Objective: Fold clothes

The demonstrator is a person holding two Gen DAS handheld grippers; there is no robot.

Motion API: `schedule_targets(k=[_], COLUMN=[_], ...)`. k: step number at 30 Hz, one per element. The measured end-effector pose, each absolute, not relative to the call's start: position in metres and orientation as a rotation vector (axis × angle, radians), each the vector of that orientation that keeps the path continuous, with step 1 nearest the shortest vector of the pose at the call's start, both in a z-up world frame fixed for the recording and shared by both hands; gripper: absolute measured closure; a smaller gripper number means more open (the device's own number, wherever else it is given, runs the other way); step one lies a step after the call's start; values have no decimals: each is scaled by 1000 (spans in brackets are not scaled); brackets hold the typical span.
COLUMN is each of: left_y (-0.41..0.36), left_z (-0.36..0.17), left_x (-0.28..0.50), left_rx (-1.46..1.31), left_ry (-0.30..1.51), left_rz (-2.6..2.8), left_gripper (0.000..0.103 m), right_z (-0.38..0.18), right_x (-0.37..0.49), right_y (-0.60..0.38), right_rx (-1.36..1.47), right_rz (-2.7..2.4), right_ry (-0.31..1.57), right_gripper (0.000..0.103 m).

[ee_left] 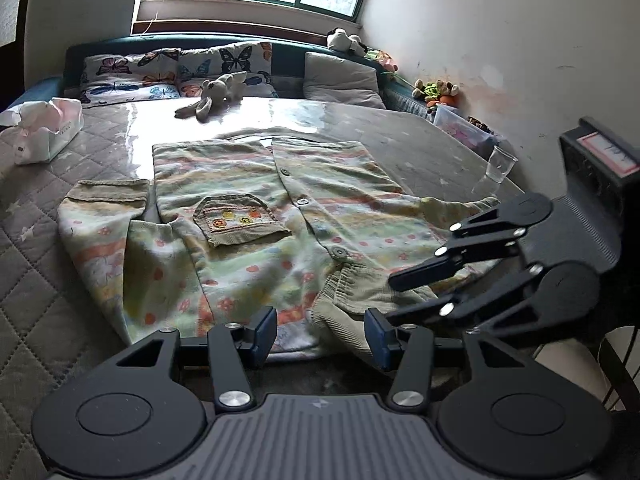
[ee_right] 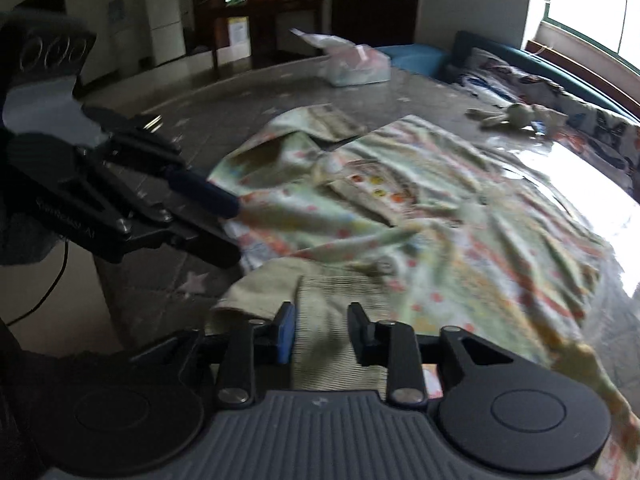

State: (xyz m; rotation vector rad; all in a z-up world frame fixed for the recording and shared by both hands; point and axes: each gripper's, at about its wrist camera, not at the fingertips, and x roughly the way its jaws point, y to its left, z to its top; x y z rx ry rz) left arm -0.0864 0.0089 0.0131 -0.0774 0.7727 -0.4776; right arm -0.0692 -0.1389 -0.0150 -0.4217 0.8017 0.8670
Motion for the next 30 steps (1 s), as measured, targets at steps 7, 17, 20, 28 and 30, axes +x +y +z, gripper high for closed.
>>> schedule_targets(k=[7, 17, 20, 28, 30], left_y=[-8, -60, -71, -65, -63], left_z=[12, -7, -14, -22, -23], left_x=[-91, -76, -70, -58, -58], left_rx=[-25, 130, 183, 123, 97], left_ry=[760, 754, 756, 798, 803], left_rz=[-534, -603, -603, -621, -642], left_gripper=[52, 52, 52, 90, 91], right_z=[-25, 11, 13, 12, 11], right_x=[-71, -64, -63, -61, -63], right_y=[-145, -203, -210, -206, -202], right_rx=[-429, -184, -159, -150, -154], right_rz=[790, 693, 691, 729, 766], right_ry=[821, 766, 754, 751, 762], right_gripper=[100, 101, 101, 102, 101])
